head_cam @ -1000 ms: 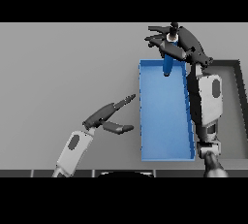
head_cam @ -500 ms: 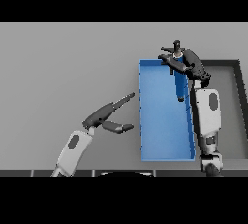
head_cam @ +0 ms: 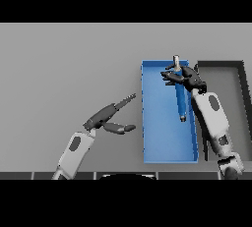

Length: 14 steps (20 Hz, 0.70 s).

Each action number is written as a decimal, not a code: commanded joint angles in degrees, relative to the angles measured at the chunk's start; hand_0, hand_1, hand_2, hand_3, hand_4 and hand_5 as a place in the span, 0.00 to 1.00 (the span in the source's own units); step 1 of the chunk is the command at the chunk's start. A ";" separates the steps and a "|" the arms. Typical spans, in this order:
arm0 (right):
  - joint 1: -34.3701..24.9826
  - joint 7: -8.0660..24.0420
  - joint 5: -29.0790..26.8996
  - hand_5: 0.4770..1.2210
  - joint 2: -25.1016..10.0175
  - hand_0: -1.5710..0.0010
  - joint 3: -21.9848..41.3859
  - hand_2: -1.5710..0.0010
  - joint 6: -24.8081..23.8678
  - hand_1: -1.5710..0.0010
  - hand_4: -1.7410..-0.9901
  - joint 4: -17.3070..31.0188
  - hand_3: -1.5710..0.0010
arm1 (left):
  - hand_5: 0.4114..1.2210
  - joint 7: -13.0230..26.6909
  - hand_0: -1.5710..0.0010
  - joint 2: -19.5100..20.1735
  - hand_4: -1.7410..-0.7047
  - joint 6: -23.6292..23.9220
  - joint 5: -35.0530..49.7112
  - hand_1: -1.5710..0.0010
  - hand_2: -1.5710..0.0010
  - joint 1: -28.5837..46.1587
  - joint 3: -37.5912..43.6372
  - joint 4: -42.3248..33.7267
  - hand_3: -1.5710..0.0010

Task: Pick up the blue pipe and place it into the blue bin.

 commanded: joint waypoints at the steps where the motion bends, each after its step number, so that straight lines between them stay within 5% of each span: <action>1: -1.15 0.01 -4.61 0.91 -2.23 0.14 4.13 0.21 -2.68 0.18 0.25 1.47 0.77 | 0.10 0.43 1.00 0.29 0.79 -0.73 0.78 1.00 1.00 -0.22 0.20 -0.48 1.00; 4: -4.17 0.01 -14.74 0.87 -8.22 0.56 14.74 0.60 -7.99 0.58 0.49 1.77 0.88 | 0.10 0.08 1.00 0.28 0.79 -0.67 0.70 1.00 1.00 0.44 0.01 -0.55 1.00; 6: -4.63 0.01 -13.32 0.79 -10.91 0.72 19.52 0.74 -4.63 0.73 0.58 -1.76 0.92 | 0.10 0.08 1.00 0.22 0.79 -0.63 0.57 1.00 1.00 0.79 -0.24 -0.64 1.00; 10: -6.39 -0.01 -8.91 0.53 -14.37 0.88 26.21 0.89 0.05 0.89 0.69 -4.59 0.97 | 0.10 0.85 1.00 -0.41 0.79 -0.14 0.20 1.00 1.00 0.27 -0.37 -0.05 1.00; 14: -8.36 0.02 -10.06 0.40 -16.87 0.95 31.10 0.96 1.55 0.96 0.77 -4.49 0.99 | 0.10 0.98 1.00 -0.38 0.78 -0.21 0.64 1.00 1.00 0.31 -0.19 -0.39 1.00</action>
